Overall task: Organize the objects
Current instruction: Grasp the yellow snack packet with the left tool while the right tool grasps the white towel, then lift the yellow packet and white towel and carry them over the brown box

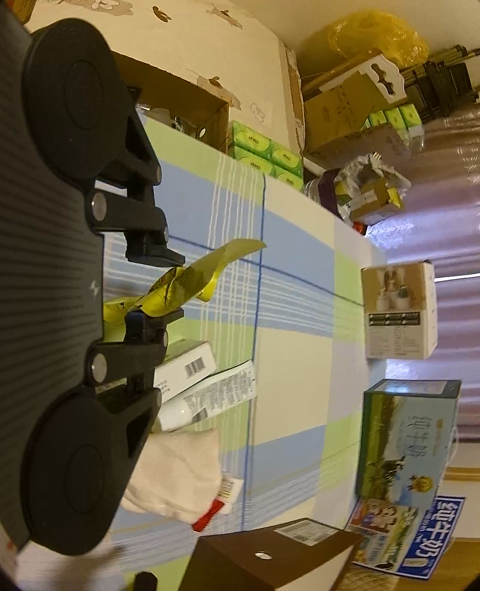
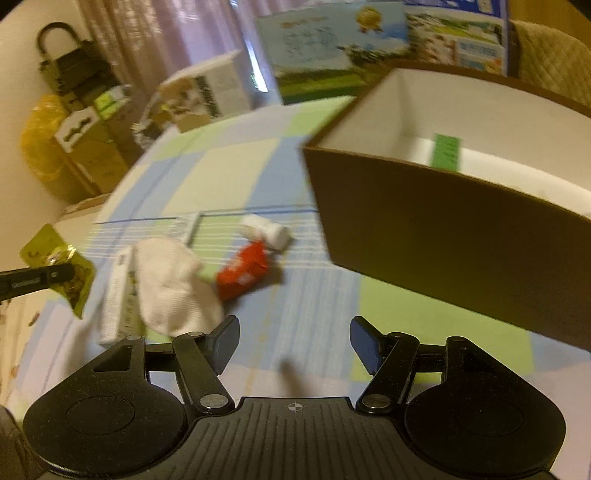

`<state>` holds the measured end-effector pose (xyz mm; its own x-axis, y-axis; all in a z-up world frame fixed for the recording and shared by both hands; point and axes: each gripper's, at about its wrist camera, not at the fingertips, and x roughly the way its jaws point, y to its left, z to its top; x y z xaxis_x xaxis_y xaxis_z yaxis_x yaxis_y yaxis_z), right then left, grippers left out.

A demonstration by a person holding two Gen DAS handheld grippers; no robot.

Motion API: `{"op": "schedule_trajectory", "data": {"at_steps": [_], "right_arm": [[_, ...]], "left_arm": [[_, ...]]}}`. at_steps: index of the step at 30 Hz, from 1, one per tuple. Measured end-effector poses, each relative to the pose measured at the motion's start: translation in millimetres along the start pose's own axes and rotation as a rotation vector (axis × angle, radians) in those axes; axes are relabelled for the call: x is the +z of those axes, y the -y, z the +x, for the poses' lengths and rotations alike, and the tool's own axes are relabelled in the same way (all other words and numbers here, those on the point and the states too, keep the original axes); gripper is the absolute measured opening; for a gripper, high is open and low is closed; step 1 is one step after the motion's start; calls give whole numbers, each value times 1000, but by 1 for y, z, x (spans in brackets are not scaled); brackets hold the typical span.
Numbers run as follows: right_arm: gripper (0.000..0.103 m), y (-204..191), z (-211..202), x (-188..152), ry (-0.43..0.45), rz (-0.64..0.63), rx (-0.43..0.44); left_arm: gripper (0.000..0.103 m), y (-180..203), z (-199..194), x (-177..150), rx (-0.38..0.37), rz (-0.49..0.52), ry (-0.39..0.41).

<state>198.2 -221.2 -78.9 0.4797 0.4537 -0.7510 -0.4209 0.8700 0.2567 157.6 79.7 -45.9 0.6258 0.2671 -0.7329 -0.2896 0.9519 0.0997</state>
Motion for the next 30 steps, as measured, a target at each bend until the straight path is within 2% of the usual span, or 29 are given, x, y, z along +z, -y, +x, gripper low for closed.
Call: {"op": "schedule_trajectory", "data": {"at_steps": [5, 9, 13, 22, 26, 30], "right_arm": [[63, -25, 11, 9, 19, -35, 91], [63, -49, 27, 13, 12, -91, 129], [63, -68, 45, 15, 8, -140, 128], [61, -78, 68, 20, 31, -167, 119], [49, -81, 74, 19, 25, -192, 117], [30, -83, 72, 18, 36, -224, 124]], "left_arm": [[19, 3, -4, 2, 0, 10, 16], [19, 1, -3, 2, -5, 6, 7], [19, -1, -2, 1, -7, -2, 3], [19, 3, 1, -2, -13, 5, -6], [19, 4, 4, -2, -9, 11, -14], [19, 6, 7, -3, -5, 14, -20]]}}
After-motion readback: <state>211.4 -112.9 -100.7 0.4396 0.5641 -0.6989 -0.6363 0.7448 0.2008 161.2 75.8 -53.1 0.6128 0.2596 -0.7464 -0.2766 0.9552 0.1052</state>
